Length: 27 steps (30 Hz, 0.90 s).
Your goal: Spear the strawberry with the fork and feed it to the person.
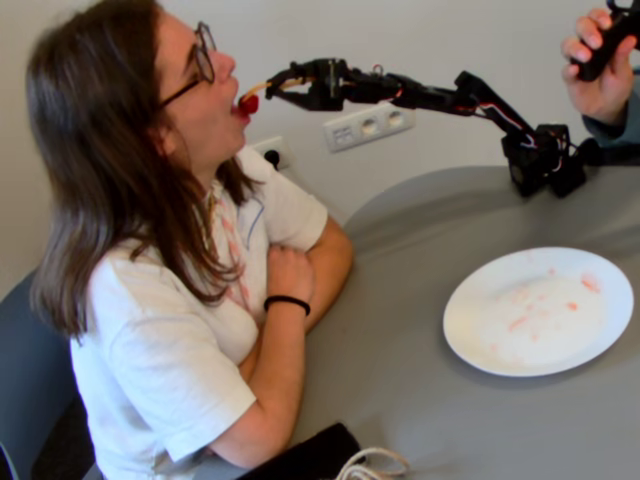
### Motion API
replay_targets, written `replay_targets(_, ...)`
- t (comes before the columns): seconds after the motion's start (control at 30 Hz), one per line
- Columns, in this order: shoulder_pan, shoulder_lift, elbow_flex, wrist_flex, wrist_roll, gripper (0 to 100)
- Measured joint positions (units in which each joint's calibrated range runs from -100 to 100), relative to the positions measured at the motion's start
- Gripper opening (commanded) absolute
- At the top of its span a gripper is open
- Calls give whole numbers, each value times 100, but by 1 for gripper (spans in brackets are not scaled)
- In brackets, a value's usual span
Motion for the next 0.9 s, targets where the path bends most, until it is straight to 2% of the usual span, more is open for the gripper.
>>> replay_targets(0.23, -17, 590, -299, -403, -78, 1)
replay_targets(0.57, 0, 1391, -716, -360, -83, 1)
replay_targets(0.73, 0, 1172, -1839, 1253, -78, 1)
replay_targets(0.9, -67, 1138, -2672, 2102, -89, 1)
